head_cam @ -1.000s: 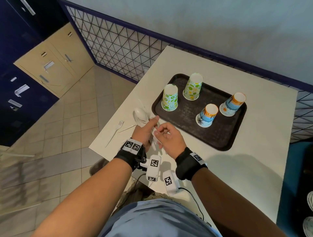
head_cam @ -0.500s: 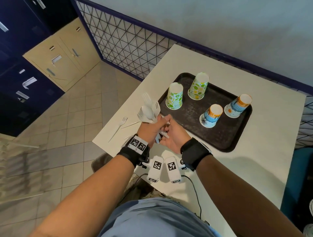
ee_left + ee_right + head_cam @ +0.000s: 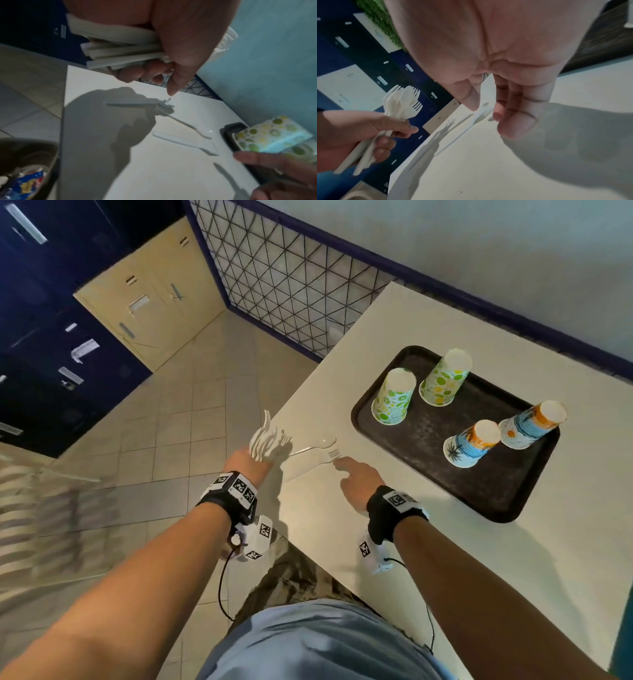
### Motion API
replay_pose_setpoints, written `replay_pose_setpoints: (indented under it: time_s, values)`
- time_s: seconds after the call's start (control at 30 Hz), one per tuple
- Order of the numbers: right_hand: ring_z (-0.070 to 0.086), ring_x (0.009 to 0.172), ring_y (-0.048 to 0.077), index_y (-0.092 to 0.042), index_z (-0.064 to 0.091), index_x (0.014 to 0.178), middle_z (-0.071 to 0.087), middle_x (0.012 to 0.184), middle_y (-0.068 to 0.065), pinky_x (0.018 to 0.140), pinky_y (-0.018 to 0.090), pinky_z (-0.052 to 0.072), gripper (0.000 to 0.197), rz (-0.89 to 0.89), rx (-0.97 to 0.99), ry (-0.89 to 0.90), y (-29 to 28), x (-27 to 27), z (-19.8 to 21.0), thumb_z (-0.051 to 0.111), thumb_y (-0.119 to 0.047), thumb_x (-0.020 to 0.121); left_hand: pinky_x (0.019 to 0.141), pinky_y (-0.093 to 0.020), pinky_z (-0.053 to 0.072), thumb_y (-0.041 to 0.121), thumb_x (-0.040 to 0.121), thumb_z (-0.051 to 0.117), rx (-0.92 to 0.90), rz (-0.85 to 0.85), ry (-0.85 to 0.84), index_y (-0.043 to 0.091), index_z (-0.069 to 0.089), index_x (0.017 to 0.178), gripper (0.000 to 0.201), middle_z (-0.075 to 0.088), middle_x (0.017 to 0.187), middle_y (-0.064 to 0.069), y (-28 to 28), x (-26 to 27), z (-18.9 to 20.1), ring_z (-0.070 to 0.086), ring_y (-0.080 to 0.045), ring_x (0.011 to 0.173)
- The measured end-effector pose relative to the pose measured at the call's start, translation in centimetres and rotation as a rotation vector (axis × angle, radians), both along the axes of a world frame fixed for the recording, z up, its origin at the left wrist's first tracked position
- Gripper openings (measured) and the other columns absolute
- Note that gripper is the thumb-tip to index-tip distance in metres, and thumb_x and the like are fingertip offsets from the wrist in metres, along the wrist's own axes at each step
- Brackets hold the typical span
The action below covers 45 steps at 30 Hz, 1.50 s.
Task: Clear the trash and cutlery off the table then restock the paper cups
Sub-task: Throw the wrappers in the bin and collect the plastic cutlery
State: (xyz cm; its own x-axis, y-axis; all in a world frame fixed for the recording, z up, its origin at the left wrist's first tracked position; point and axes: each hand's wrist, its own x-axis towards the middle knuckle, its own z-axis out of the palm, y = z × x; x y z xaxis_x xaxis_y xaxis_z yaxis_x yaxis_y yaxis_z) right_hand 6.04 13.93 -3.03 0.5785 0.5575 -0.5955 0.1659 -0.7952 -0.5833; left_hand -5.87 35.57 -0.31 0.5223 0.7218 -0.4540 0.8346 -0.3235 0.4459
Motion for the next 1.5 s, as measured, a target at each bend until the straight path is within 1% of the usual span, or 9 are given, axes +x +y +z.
replay_pose_setpoints:
  time_s: [0.2,0.43,0.57,0.7,0.9,1.17,1.3,1.4,1.5]
  values:
    - [0.061,0.120,0.032,-0.050,0.040,0.149,0.056,0.144,0.008,0.103,0.038,0.051,0.055,0.036,-0.037,0.029,5.5,-1.5,-0.7,0.043,-0.021,0.102,0.065,-0.030,0.045,0.032,0.092,0.066,0.040,-0.143,0.124,0.010,0.071,0.095,0.023,0.064,0.081,-0.008,2.3,0.4,-2.6,0.060,-0.028,0.073]
    - [0.060,0.114,0.039,-0.012,0.054,0.126,0.058,0.124,0.019,0.091,0.039,0.048,0.028,0.035,-0.147,-0.167,6.9,-2.8,-1.9,0.051,-0.021,0.099,0.072,-0.032,0.047,0.030,0.085,0.067,0.099,-0.335,0.187,0.013,0.068,0.110,0.031,0.070,0.105,-0.014,3.1,1.5,-4.5,0.067,-0.035,0.093]
    - [0.058,0.124,0.036,-0.006,0.038,0.145,0.041,0.148,0.017,0.099,0.041,0.047,0.045,0.097,-0.291,-0.234,5.4,-3.2,-2.2,0.049,-0.018,0.103,0.072,-0.031,0.045,0.031,0.086,0.066,0.080,-0.390,0.181,0.013,0.065,0.108,0.028,0.069,0.106,-0.013,3.6,1.7,-4.7,0.062,-0.033,0.089]
    - [0.061,0.121,0.036,-0.004,0.033,0.147,0.044,0.145,0.017,0.099,0.040,0.049,0.051,0.025,-0.341,-0.279,3.3,-3.5,-2.0,0.050,-0.006,0.099,0.071,-0.030,0.043,0.035,0.084,0.055,0.052,-0.385,0.117,0.020,0.054,0.092,0.017,0.060,0.089,-0.006,3.4,1.6,-3.9,0.053,-0.030,0.080]
    - [0.063,0.112,0.041,-0.009,0.041,0.124,0.059,0.126,0.015,0.088,0.042,0.052,0.041,-0.264,-0.361,-0.187,-0.3,-3.2,-1.4,0.060,-0.008,0.088,0.073,-0.030,0.043,0.030,0.089,0.057,-0.027,-0.338,0.007,0.018,0.060,0.101,0.017,0.066,0.093,-0.007,2.9,3.4,-4.0,0.063,-0.036,0.090]
    - [0.063,0.089,0.036,-0.014,0.059,0.095,0.067,0.102,0.014,0.070,0.031,0.043,0.007,-0.265,-0.403,-0.143,-3.6,-2.7,-0.9,0.059,-0.020,0.091,0.082,-0.034,0.055,0.044,0.076,0.076,-0.063,-0.423,0.077,0.019,0.060,0.113,0.047,0.068,0.099,-0.004,1.0,6.4,-4.2,0.066,-0.032,0.096]
    - [0.055,0.083,0.029,-0.021,0.045,0.070,0.057,0.086,0.005,0.072,0.029,0.039,0.030,-0.267,-0.341,-0.146,-4.6,-2.5,-1.0,0.059,-0.023,0.096,0.079,-0.034,0.055,0.041,0.085,0.061,-0.005,-0.518,0.150,0.019,0.065,0.107,0.031,0.071,0.105,-0.009,0.2,6.8,-4.3,0.067,-0.035,0.098]
    - [0.055,0.084,0.030,-0.021,0.051,0.071,0.057,0.081,0.002,0.073,0.027,0.038,0.029,-0.263,-0.259,-0.116,-5.0,-2.6,-1.0,0.060,-0.024,0.098,0.081,-0.037,0.058,0.040,0.080,0.062,-0.020,-0.547,0.160,0.018,0.068,0.102,0.032,0.072,0.102,-0.007,-0.7,6.4,-4.0,0.066,-0.033,0.095]
    - [0.066,0.090,0.027,-0.022,0.067,0.099,0.069,0.097,0.001,0.082,0.030,0.052,0.006,-0.392,-0.087,-0.097,-5.0,-2.5,-0.5,0.062,-0.020,0.096,0.071,-0.031,0.053,0.045,0.074,0.067,-0.098,-0.467,0.079,0.020,0.070,0.089,0.030,0.069,0.083,0.000,-1.9,5.4,-3.2,0.064,-0.028,0.080]
